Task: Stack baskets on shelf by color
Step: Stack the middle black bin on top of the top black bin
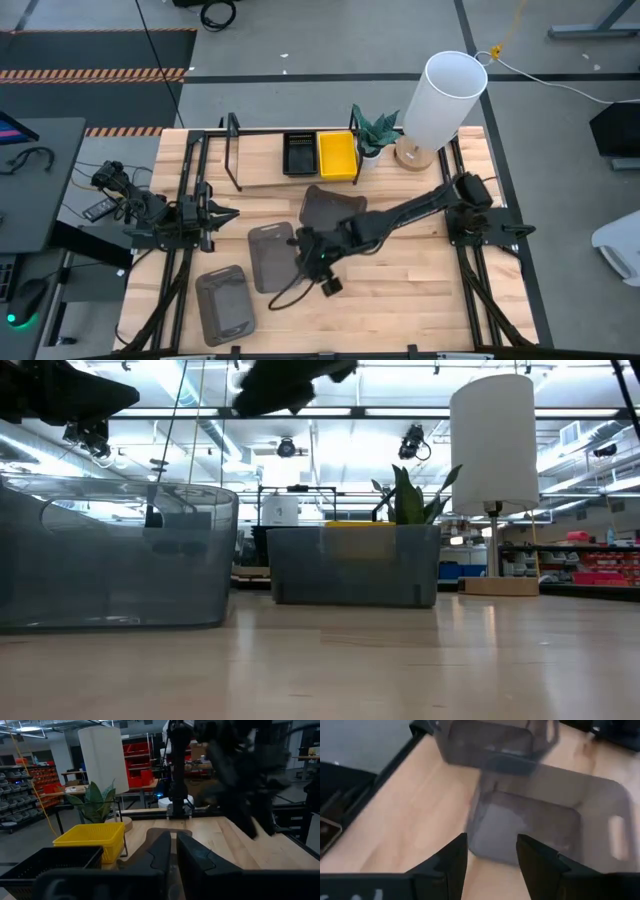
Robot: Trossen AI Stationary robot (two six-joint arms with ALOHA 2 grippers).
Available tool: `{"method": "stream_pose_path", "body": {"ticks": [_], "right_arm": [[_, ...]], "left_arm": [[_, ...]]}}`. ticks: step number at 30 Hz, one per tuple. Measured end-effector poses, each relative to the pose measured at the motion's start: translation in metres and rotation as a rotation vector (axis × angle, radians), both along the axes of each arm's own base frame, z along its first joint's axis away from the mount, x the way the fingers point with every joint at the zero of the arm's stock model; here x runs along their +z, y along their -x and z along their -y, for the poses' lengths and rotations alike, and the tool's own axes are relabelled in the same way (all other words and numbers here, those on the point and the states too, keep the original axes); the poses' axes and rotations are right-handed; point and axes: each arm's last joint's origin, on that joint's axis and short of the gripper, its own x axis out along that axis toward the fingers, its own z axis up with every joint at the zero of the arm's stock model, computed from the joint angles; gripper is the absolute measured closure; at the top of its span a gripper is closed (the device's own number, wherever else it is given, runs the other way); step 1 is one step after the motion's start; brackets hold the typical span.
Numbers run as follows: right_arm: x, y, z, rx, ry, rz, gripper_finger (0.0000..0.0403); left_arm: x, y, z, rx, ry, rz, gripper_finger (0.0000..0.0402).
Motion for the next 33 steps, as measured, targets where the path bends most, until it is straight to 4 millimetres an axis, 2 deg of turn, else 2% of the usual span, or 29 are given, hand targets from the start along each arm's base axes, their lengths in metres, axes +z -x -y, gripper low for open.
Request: {"method": "stream_pose_path", "body": {"ticks": [9, 22, 27, 33], "right_arm": [[-0.031, -0.024, -0.034, 0.030, -0.069, 0.144, 0.0229], [-0.094, -0.040, -0.038, 0.099, 0.073, 0.101, 0.0229], [-0.104, -0.041, -0.037, 0.105, 0.168, 0.109, 0.0229], [-0.103, -0.041, -0.037, 0.100, 0.170, 0.113, 0.0235]], "left_arm": [[0.000, 0.000, 0.000, 0.000, 0.000, 0.000, 0.0373], [0.000, 0.000, 0.000, 0.000, 0.000, 0.001, 0.0368], [0.000, 0.000, 0.000, 0.000, 0.000, 0.000, 0.0374], [0.000, 0.000, 0.000, 0.000, 0.000, 0.000, 0.0366]]}}
